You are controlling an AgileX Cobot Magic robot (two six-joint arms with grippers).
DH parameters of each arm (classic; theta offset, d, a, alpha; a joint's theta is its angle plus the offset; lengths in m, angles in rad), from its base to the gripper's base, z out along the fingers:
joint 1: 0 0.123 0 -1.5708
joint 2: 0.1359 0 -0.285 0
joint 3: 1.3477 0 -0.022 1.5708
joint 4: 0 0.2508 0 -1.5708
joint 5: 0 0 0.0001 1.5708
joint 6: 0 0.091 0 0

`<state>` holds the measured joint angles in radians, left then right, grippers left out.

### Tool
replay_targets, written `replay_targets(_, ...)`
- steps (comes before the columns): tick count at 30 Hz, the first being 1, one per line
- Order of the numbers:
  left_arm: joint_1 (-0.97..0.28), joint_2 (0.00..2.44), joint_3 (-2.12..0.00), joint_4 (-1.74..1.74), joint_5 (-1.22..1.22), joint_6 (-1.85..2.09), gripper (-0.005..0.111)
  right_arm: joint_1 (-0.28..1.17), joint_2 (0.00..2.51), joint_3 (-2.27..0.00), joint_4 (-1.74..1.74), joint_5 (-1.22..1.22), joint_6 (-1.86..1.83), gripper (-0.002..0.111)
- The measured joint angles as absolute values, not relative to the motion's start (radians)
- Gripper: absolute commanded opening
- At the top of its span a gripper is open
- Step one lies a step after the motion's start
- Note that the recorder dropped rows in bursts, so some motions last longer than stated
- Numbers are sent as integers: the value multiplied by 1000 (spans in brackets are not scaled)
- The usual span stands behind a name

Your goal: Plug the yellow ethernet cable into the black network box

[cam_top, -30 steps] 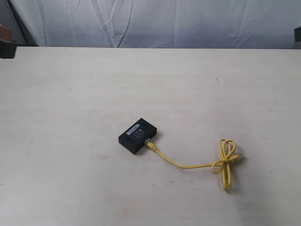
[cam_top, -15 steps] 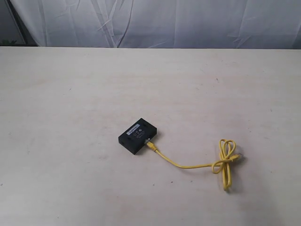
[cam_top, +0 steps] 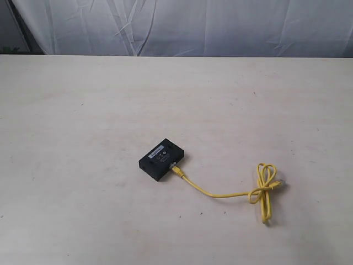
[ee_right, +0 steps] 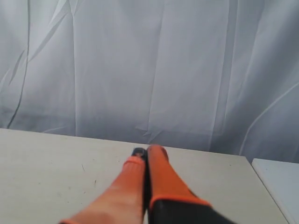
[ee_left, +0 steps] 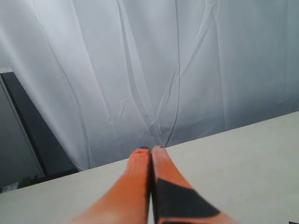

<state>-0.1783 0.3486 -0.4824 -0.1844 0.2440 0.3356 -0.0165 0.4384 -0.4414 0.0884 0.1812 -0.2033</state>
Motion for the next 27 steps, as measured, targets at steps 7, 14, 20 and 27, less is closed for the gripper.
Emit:
replay_targets(7,-178,247,-450,-184,229,334,0,-16,333,-382,88,155,-203,0)
replay_targets(14,-178,226,-448,-187,245,334,0,-16,299,-376,91,154,-203,0)
replay_targets(20,-178,226,-446,-187,252,334,0,-16,299,-376,91,154,-203,0)
replay_targets(27,-178,226,-446,-187,252,334,0,-16,299,-376,91,154,-203,0)
